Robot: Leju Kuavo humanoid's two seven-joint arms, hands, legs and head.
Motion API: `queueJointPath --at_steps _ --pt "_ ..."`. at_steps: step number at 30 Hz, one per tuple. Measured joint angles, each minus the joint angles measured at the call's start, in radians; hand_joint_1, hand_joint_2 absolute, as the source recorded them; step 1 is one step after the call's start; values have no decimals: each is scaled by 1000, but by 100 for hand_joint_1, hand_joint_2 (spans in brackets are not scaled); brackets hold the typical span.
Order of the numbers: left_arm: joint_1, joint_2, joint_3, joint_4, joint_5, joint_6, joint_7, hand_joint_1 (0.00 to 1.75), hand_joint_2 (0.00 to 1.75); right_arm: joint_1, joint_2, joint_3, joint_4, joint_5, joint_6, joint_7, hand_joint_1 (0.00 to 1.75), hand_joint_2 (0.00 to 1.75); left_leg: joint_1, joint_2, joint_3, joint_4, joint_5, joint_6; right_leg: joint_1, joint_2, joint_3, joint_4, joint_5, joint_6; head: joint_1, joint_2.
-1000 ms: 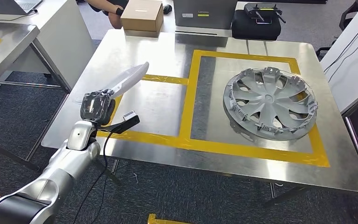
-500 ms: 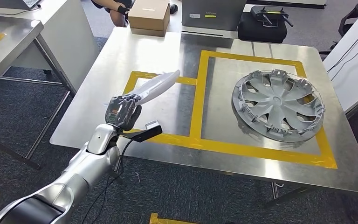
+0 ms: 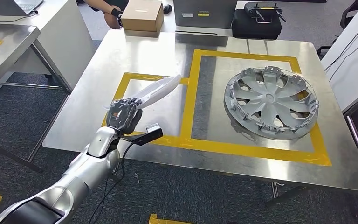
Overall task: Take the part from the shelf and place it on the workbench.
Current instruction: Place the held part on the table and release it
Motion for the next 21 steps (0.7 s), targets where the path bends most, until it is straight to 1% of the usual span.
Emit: queueJointPath --at_steps 1,2,3,4,5,7,8,9,11,12,13,14,15,16,17,18,19,20,21 --pt "-1 1 -1 0 2 -1 1 131 175 0 0 0 -1 0 0 0 0 0 -1 0 34 -73 38 7 1 1 1 0 0 0 0 0" --pt "-4 3 -2 0 5 -3 3 87 175 0 1 0 -1 0 0 0 0 0 -3 0 68 -139 63 14 4 2 1 0 0 1 1 0" --pt "-6 4 -4 1 10 -5 8 44 175 -1 2 0 -2 0 0 0 0 0 -6 0 93 -187 76 20 6 2 0 -1 0 3 1 0" --pt "-8 6 -5 2 14 -7 15 0 175 -1 3 0 -2 0 1 0 0 0 -9 0 108 -216 80 24 7 2 -1 -1 0 5 1 0" --pt "-9 8 -6 5 17 -8 24 0 175 0 4 0 -2 0 1 0 0 0 -12 0 113 -222 76 26 8 2 -2 -2 1 9 1 0" --pt "-10 12 -8 13 19 -8 50 0 87 2 4 0 -2 0 1 0 0 0 -12 1 120 -236 83 33 7 1 -3 -3 1 18 1 0" --pt "-13 14 -8 17 19 -7 65 0 44 2 3 0 -2 0 1 0 0 0 -10 2 125 -244 87 39 7 0 -9 9 -7 19 1 0" --pt "-16 16 -8 23 18 -5 82 0 0 3 3 0 -2 0 1 0 0 0 -8 2 129 -253 92 44 8 -1 -24 43 -24 18 2 0" --pt "-20 17 -8 34 16 -2 108 0 0 4 2 0 -2 0 0 1 0 0 -6 2 132 -259 95 49 7 -2 -70 141 -69 9 3 0" --pt "-21 18 -8 40 15 0 118 0 0 4 0 0 -2 0 -1 1 0 0 -7 2 131 -259 96 49 7 -1 -97 198 -90 7 3 0" --pt "-19 20 -8 46 15 1 126 0 0 6 -1 0 -2 0 -1 1 0 0 -8 1 131 -259 96 49 7 -1 -118 243 -104 8 3 0" --pt "-17 22 -8 52 15 2 132 0 0 8 -2 0 -2 0 -3 2 0 0 -8 1 131 -258 95 49 6 -2 -130 268 -109 13 3 0" --pt "-15 25 -8 58 15 5 137 0 0 9 -4 0 -2 0 -4 2 0 0 -8 1 131 -257 95 48 4 -2 -129 266 -103 21 3 0" --pt "-14 29 -8 63 16 7 140 0 0 10 -6 0 -2 0 -7 2 0 0 -8 0 131 -255 94 47 1 -2 -108 224 -83 31 3 0" --pt "-14 32 -7 66 16 10 142 0 0 11 -8 0 -2 0 -10 2 0 0 -7 -1 131 -251 92 43 -3 -4 -72 153 -55 42 3 0" --pt "-14 35 -6 69 17 13 142 0 0 10 -10 0 -3 1 -12 2 0 0 -8 -2 129 -246 88 38 -5 -4 -36 87 -34 47 3 0" --pt "-14 38 -5 70 20 17 142 0 0 9 -12 0 -3 1 -15 2 0 0 -10 -2 126 -239 85 33 -6 -3 -10 37 -19 46 2 0" --pt "-13 42 -3 71 22 22 142 0 0 9 -12 0 -4 2 -17 3 0 0 -12 -3 123 -234 83 27 -5 -2 4 12 -13 42 1 0" --pt "-13 46 0 72 26 26 140 0 0 9 -13 0 -5 3 -18 4 0 0 -14 -3 120 -231 82 23 -2 0 5 8 -15 34 0 0"
